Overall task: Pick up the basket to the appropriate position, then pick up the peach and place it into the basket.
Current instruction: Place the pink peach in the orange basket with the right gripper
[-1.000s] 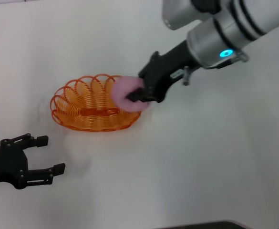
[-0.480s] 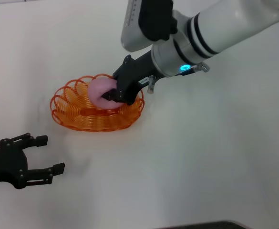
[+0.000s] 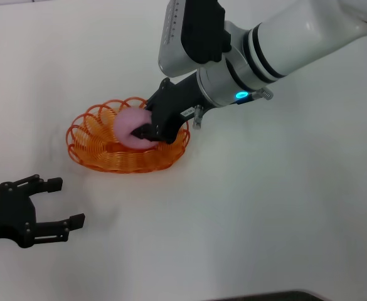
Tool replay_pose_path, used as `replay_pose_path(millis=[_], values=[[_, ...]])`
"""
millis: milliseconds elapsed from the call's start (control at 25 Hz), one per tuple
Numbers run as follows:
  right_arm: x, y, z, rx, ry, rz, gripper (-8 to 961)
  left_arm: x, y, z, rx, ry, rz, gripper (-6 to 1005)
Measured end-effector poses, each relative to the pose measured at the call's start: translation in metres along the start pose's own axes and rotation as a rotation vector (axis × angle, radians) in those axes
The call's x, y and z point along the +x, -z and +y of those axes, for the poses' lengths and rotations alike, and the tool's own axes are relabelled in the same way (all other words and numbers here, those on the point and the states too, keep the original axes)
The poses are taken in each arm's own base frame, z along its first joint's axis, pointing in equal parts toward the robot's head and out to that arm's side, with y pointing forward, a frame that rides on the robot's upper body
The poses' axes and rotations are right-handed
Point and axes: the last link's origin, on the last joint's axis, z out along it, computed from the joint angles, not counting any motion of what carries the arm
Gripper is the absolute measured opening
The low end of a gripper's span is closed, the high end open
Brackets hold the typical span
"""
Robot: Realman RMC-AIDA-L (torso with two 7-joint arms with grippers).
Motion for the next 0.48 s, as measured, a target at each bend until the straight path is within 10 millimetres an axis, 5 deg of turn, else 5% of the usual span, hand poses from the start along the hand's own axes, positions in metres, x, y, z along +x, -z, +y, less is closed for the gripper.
replay_pose_path(millis=[280,360,480], values=[[-0.0014,0.0018,0.0029,-0.019,-0.002,-0.062,233,-0.0001,0.0000,0.0001,0.000,0.000,0.000,919],[-0.0012,0.0019,0.0028,-0.019,-0.003,-0.062,419,0.0000,0.0000,0.0002,-0.001,0.000,0.001,919],[-0.0003,0.0016,0.0029,-0.020,-0.003,-0.060,540,0.0000,0.0000,0.0002,-0.001,0.000,0.001,919]])
